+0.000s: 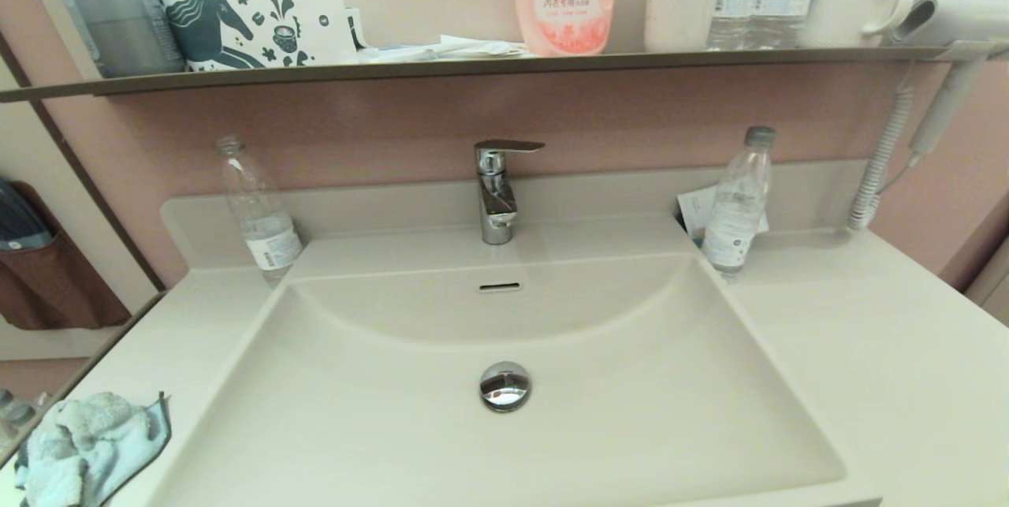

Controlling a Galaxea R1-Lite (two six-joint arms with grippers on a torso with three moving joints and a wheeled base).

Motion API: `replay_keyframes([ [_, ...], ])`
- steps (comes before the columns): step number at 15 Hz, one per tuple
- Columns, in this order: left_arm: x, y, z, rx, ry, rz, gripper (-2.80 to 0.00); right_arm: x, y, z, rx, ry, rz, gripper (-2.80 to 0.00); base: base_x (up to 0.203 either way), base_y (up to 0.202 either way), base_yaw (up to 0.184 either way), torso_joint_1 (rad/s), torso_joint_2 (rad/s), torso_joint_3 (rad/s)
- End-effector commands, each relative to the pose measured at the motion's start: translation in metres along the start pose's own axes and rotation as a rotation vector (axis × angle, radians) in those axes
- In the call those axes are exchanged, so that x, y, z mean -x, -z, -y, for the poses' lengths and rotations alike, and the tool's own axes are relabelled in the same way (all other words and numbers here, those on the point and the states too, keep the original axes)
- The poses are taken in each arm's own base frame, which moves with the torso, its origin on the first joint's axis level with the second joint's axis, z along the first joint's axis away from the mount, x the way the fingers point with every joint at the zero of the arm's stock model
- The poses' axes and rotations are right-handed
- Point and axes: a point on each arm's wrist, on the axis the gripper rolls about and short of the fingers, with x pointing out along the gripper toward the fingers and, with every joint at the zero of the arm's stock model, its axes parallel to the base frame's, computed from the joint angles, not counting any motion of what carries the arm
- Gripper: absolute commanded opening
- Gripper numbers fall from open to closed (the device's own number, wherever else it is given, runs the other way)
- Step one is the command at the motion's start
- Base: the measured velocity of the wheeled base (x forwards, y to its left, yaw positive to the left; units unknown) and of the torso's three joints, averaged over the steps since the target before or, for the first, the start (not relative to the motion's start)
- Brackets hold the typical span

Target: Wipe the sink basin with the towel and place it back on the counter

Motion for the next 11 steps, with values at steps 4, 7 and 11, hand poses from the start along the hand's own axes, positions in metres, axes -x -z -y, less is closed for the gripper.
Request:
replay_keyframes([
  [4,0.0,0.0,0.0,0.0,0.0,0.0,-2.8,-0.0001,-0.0001,0.0,-0.004,0.0,-0.001,-2.8,0.0,0.0,0.0,0.0,0.0,0.0],
  [7,0.0,0.0,0.0,0.0,0.0,0.0,-2.8,-0.0001,-0.0001,0.0,-0.012,0.002,-0.001,-2.8,0.0,0.0,0.0,0.0,0.0,0.0],
  [11,0.0,0.0,0.0,0.0,0.0,0.0,-2.8,-0.0001,-0.0001,0.0,-0.012,0.0,-0.001,-2.8,0.0,0.0,0.0,0.0,0.0,0.0],
])
